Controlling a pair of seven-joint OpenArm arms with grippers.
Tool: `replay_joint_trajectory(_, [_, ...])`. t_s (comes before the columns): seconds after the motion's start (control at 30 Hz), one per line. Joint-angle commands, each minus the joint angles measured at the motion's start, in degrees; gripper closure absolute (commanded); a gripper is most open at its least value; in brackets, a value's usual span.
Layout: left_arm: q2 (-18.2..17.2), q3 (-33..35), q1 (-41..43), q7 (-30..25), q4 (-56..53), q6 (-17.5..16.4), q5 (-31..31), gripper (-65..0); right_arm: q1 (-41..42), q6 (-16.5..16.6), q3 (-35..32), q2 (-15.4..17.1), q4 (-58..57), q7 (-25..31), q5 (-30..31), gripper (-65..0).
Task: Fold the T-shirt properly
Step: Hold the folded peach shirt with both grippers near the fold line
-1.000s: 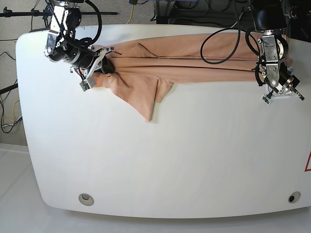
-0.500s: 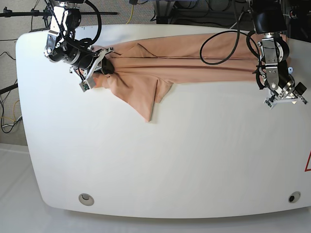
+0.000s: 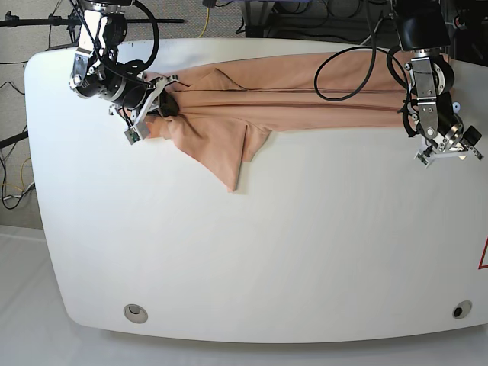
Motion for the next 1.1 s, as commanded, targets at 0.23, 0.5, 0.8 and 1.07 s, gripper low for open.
replay_joint_trajectory(0.23, [-4.22, -3.34, 0.2, 1.24, 0.87, 0.34, 1.84, -31.8, 0.57, -1.03, 0.33, 0.5, 0.21, -1.43, -2.66, 0.0])
replay_joint_trajectory(0.5, [-6.59, -5.28, 0.63, -0.43, 0.96, 0.34, 1.84, -31.8, 1.01, -1.03, 0.24, 0.42, 0.21, -1.43, -2.66, 0.0])
replay_joint_trajectory(0.8, [-6.51, -6.33, -3.41, 0.01, 5.88, 0.34, 2.28, -31.8, 2.15, -1.12, 0.07, 0.33, 0.21, -1.43, -2.66, 0.0])
replay_joint_trajectory(1.07, [-4.84, -0.09, -5.52, 3.26, 10.89, 0.34, 4.83, -31.7, 3.12, -1.12, 0.07, 0.33, 0.21, -1.43, -2.66, 0.0])
